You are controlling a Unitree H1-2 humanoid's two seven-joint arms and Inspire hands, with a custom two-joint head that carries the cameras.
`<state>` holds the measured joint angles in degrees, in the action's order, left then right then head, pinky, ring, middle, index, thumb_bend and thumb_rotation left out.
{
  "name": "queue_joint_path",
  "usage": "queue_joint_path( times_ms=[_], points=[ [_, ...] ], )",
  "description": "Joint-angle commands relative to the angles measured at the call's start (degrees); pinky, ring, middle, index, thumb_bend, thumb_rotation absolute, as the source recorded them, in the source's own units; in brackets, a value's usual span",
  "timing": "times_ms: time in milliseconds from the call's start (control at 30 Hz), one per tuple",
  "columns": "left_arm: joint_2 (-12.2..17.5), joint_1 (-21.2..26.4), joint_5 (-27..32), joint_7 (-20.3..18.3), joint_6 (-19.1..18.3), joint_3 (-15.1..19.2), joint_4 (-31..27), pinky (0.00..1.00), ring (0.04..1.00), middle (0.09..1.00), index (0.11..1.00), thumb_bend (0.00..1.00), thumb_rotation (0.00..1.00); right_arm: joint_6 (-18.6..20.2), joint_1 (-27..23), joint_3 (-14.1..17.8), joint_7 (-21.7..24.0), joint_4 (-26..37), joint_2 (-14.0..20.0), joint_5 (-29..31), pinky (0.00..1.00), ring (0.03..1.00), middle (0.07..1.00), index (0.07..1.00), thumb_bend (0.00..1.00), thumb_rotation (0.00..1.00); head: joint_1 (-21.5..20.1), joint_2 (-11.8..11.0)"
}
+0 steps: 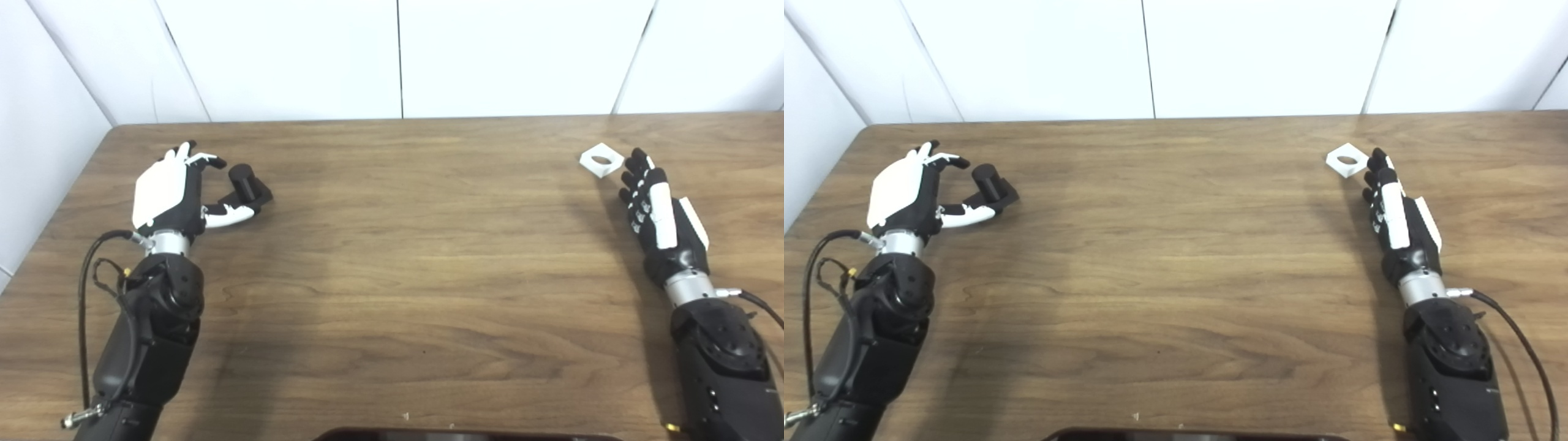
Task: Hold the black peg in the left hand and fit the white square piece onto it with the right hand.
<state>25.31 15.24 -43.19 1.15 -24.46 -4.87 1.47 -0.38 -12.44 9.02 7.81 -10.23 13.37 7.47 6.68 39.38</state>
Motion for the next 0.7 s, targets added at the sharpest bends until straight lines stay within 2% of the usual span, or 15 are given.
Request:
queue_joint_path(
  times_ms=[0,267,667],
  points=[
    [2.38,3.54,-2.09,-0.64,0.00,-0.74,-0.37,1.00,1.000,0.975,0.731,0.85,0.38,-0.42,0.99,0.00,-0.55,0.00,-0.73,0.47,1.00,1.000,1.000,1.000,0.59,1.00,-0.08,0.07],
    [3.31,5.38,-3.76,-3.90,-1.62,-2.45,1.03,1.00,1.000,0.964,0.725,0.84,0.37,0.29,0.95,-0.09,-1.25,-0.07,-0.55,-0.13,1.00,1.000,1.000,1.000,0.64,1.00,-0.03,-0.01],
    [3.33,6.86,-8.13,-9.95,-2.42,-2.46,1.78,1.00,1.000,0.959,0.708,0.83,0.41,0.02,0.77,-0.09,-0.77,-0.46,-0.20,0.40,1.00,1.000,1.000,1.000,0.63,1.00,0.19,-0.17]
  ],
)
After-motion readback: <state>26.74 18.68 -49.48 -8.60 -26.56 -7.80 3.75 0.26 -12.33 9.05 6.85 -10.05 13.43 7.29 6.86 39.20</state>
